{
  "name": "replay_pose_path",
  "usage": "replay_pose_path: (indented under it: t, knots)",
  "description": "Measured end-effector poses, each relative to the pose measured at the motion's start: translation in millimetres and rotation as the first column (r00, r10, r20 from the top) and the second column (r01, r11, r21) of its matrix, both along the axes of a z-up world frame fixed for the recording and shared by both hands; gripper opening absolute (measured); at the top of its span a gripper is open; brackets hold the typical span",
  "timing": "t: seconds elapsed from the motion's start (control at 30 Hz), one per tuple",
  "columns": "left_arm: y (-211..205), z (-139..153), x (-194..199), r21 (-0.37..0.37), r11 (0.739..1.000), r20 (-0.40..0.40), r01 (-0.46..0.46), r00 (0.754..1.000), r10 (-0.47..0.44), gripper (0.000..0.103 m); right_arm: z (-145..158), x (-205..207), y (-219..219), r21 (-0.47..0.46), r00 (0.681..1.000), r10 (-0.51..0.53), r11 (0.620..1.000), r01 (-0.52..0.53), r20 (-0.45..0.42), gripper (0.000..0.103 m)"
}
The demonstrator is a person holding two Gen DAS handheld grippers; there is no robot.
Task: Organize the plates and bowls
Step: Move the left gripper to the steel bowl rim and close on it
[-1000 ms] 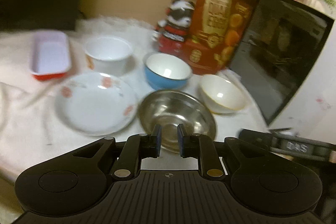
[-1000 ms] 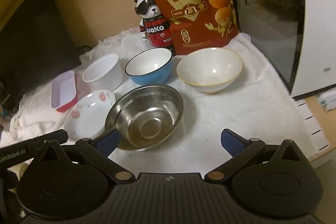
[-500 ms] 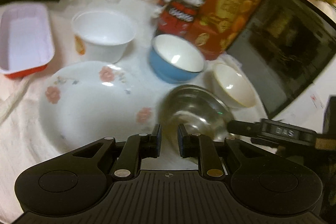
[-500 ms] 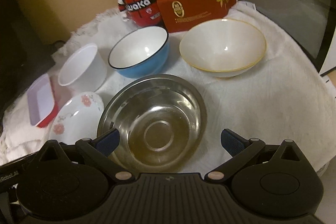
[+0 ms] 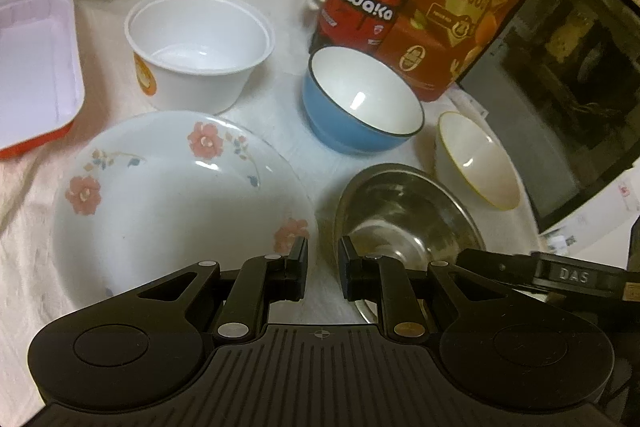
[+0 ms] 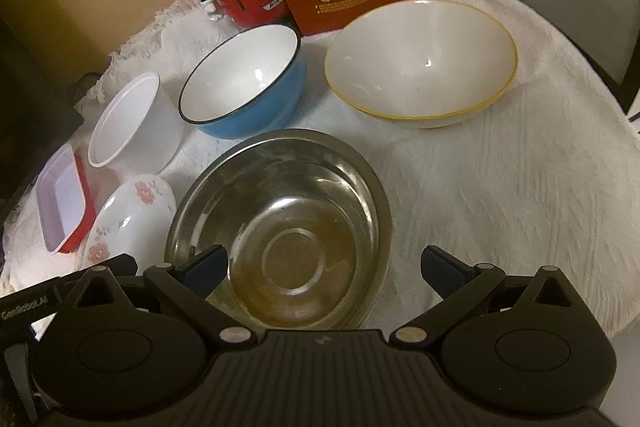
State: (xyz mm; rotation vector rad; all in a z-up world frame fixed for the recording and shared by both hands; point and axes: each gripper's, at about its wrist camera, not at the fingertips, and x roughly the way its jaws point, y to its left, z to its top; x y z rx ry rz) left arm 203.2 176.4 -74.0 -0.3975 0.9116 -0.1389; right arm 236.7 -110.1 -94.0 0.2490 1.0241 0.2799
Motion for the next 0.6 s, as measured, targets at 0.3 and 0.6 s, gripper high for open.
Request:
replay_pose_path:
  t: [0.3,0.6]
  knots:
    - [-8.3,-6.8,16.2,0.026,0.997,-0.052,-0.068,0.996,0.069,0.019,-11.8,18.4,-13.5,-0.076,0.99,0.132,0.989,-0.128,0.048,0.101]
    - [-23.6,-15.7,28.9,-0.007,0.999,-0.08,-0.034,0.996,0.033,0.019,-20.1,36.8,-3.5,0.001,0.978,0.206,0.979,-0.206,0.024,0.065]
